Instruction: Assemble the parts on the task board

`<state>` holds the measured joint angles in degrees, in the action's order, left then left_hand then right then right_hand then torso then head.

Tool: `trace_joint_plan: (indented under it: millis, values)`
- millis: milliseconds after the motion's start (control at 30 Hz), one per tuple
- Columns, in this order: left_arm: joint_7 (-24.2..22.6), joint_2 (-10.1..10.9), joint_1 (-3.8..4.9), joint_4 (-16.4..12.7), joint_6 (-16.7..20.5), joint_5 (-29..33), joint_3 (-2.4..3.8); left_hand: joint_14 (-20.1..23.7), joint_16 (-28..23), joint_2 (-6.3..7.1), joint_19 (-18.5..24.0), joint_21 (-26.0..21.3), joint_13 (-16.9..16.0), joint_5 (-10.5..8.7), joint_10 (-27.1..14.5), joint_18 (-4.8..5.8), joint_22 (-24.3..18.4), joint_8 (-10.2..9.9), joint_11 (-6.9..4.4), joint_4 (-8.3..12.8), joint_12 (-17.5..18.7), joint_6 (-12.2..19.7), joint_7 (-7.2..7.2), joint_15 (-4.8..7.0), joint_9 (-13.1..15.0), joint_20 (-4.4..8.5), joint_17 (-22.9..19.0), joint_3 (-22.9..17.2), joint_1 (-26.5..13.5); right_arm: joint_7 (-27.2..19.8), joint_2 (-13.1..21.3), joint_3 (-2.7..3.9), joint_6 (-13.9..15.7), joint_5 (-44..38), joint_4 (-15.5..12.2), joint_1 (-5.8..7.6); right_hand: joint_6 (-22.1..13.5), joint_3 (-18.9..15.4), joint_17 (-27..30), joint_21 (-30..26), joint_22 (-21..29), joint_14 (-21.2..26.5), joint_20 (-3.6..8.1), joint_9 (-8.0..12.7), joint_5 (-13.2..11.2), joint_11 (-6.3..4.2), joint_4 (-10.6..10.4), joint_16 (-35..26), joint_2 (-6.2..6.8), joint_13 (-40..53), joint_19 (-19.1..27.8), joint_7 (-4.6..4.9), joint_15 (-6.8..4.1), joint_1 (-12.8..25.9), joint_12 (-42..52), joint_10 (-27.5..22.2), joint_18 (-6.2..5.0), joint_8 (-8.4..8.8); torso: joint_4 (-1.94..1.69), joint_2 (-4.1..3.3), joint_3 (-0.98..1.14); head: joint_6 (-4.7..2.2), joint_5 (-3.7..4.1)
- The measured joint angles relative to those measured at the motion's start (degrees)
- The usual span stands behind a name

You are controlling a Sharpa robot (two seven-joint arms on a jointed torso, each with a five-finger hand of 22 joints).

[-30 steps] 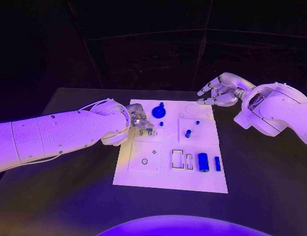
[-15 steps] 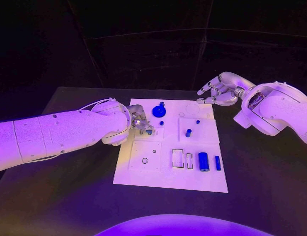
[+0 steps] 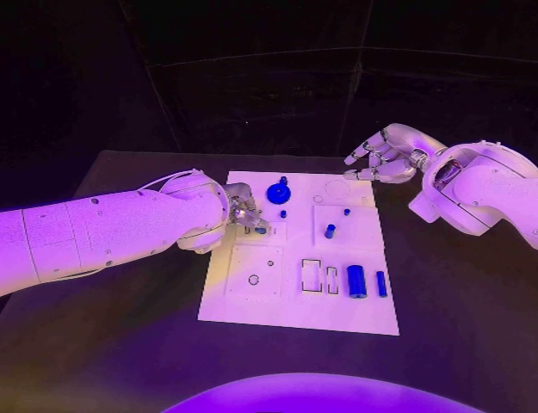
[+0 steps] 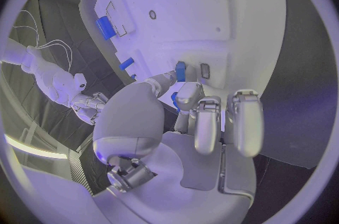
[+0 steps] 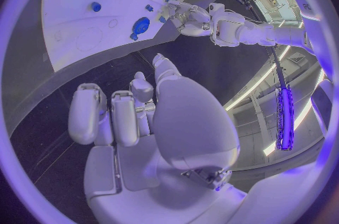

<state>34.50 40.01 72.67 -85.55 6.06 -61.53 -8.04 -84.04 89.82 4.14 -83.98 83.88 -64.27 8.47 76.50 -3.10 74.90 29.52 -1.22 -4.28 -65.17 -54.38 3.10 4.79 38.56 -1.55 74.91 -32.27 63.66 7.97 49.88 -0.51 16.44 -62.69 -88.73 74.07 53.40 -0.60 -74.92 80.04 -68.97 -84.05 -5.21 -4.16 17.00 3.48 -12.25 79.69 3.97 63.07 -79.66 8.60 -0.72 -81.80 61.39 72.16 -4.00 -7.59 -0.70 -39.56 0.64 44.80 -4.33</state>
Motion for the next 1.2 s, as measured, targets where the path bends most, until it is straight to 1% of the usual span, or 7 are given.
trace_joint_plan:
  millis: [433,567,667,733,833,933,1200]
  values:
    - [0.2,-0.4,0.06,0.3,-0.8,-0.1,0.03,0.0,0.0,0.32,0.0,0.2,-0.2,-0.04,0.2,0.00,0.0,0.5,-0.20,-0.1,0.0,-0.3,-0.12,0.00,0.5,0.00,0.0,-0.2,-0.5,-0.1,-0.1,0.00,0.0,-0.1,0.1,0.00,0.0,-0.2,0.0,0.0,0.0,0.0,0.00,0.0,0.2,0.00,0.2,0.0,0.00,0.0,0.0,0.00,0.00,0.0,0.0,0.0,0.00,0.00,0.00,0.00,0.02,0.20,0.03]
    - [0.2,-0.7,0.09,0.7,-0.9,-0.1,0.03,0.0,0.0,0.46,0.0,0.3,-0.5,-0.05,0.6,0.00,0.0,1.0,-0.43,0.5,-0.3,-0.7,-0.34,0.00,1.0,0.00,0.0,-1.1,-1.2,-0.1,-0.1,0.00,0.0,-0.1,0.1,0.00,0.0,-0.2,0.0,0.0,0.0,0.0,0.00,0.0,0.2,0.00,0.2,0.0,0.00,0.0,0.0,0.00,0.00,0.0,0.0,0.0,0.00,0.00,0.00,0.00,0.02,0.27,0.03]
    - [0.2,-0.9,0.12,0.9,-1.1,-0.2,0.04,0.0,0.0,0.43,0.0,0.3,-0.6,-0.06,0.6,0.00,0.0,1.4,-0.42,1.6,-0.3,-0.6,-0.46,0.00,1.4,0.00,0.0,-2.2,-2.7,-0.1,-0.1,0.00,0.0,-0.1,0.1,0.00,0.0,-0.2,0.0,0.0,0.0,0.0,0.00,0.0,0.2,0.00,0.2,0.0,0.00,0.0,0.0,0.00,0.00,0.0,0.0,0.0,0.00,0.00,0.00,-0.01,0.04,0.30,-0.01]
    - [0.2,-1.0,0.13,1.1,-1.2,-0.1,0.04,0.0,0.0,0.48,0.0,0.3,-0.6,-0.10,0.7,0.00,0.0,1.7,-0.54,3.1,-0.3,-0.8,-0.69,0.00,1.5,0.00,0.0,-3.7,-4.4,-0.1,-0.1,0.00,0.0,-0.1,0.1,0.00,0.0,-0.2,0.0,0.0,0.0,0.0,0.00,0.0,0.2,0.00,0.2,0.0,-0.02,0.0,0.0,0.00,0.00,0.0,0.0,0.0,0.00,0.00,0.00,-0.01,0.04,0.34,-0.01]
    - [0.3,-1.3,0.13,1.5,-1.4,0.0,0.04,0.0,0.0,0.40,0.0,0.5,-0.7,-0.34,0.8,0.58,0.0,1.8,-0.62,3.9,-0.7,-1.1,-0.98,0.00,1.7,0.00,0.0,-4.5,-6.4,-0.2,-0.1,0.00,0.0,-0.1,0.1,0.00,0.0,-0.2,0.0,-0.2,0.1,0.0,0.00,0.0,0.2,0.00,0.2,0.0,-0.29,-0.1,0.0,0.00,0.00,-0.3,0.0,0.0,0.00,0.00,0.00,-0.01,0.04,0.37,-0.01]
    - [0.3,-1.5,0.11,1.8,-1.6,0.1,0.00,0.2,0.0,0.20,-0.1,0.5,-1.1,-0.33,1.1,0.58,0.0,2.1,-0.93,3.1,-1.1,-1.3,-1.21,0.21,1.8,0.15,0.0,-2.8,-7.3,-0.3,-0.1,-0.01,0.1,-0.2,0.1,-0.01,0.0,-0.2,0.0,-0.2,0.1,0.0,0.00,0.0,0.2,0.00,0.2,0.0,-0.30,-0.1,0.0,0.00,0.00,-0.3,0.0,0.0,0.00,0.00,0.00,-0.01,0.05,0.38,0.06]
    - [0.4,-2.0,0.04,2.2,-2.3,0.5,-0.09,0.0,0.0,0.98,0.0,0.5,-1.5,-0.66,1.5,0.57,0.0,2.4,-1.35,1.7,-1.4,-1.6,-1.55,0.43,2.1,0.42,0.0,3.9,-8.6,-0.5,-0.4,-0.01,0.1,-0.3,0.4,-0.01,0.0,-0.2,0.0,-0.2,0.1,0.0,0.00,0.0,0.5,0.00,0.2,0.0,-0.30,-0.1,0.0,0.00,0.00,-0.3,0.0,0.0,0.00,0.00,0.01,-0.01,0.04,0.38,0.07]
